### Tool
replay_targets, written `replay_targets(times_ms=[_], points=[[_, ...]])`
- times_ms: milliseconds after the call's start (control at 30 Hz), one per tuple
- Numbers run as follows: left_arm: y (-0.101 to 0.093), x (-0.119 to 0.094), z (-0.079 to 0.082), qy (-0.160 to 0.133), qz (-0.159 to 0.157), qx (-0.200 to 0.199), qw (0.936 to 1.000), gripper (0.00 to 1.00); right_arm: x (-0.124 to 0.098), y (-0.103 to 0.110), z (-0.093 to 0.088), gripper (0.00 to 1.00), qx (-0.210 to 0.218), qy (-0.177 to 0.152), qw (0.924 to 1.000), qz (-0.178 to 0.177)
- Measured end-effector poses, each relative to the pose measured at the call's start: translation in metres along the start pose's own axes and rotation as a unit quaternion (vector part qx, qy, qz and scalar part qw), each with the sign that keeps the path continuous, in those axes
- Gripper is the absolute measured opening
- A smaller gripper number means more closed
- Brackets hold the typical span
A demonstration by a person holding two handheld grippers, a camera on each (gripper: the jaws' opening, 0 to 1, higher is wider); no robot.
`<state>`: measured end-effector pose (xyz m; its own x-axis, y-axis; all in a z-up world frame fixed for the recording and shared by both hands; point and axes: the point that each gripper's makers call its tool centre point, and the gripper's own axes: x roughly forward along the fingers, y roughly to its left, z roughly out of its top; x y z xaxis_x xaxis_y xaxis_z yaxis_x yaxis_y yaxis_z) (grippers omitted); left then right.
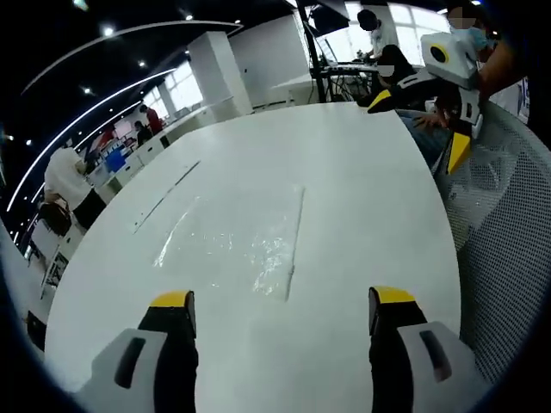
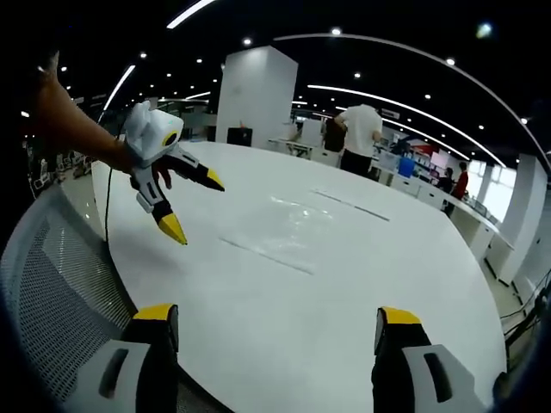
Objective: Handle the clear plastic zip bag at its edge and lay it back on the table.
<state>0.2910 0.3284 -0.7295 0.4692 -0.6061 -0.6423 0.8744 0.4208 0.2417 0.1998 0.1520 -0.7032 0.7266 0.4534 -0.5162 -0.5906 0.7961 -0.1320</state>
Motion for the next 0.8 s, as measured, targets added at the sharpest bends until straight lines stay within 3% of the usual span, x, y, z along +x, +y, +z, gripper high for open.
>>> replay_targets(times_ms=[467, 800], points=[[0.014, 0.016, -0.005, 0.034, -0.015, 0.024, 0.9990, 0.78, 0.000, 0.001, -0.001, 0.92, -0.005, 0.007, 1.0000, 0.001], [0.013, 0.029, -0.010, 0.064, -0.053, 0.034, 0.9960, 0.63, 0.000, -0.002, -0.006, 0.86, -0.011, 0.020, 0.9997, -0.006]])
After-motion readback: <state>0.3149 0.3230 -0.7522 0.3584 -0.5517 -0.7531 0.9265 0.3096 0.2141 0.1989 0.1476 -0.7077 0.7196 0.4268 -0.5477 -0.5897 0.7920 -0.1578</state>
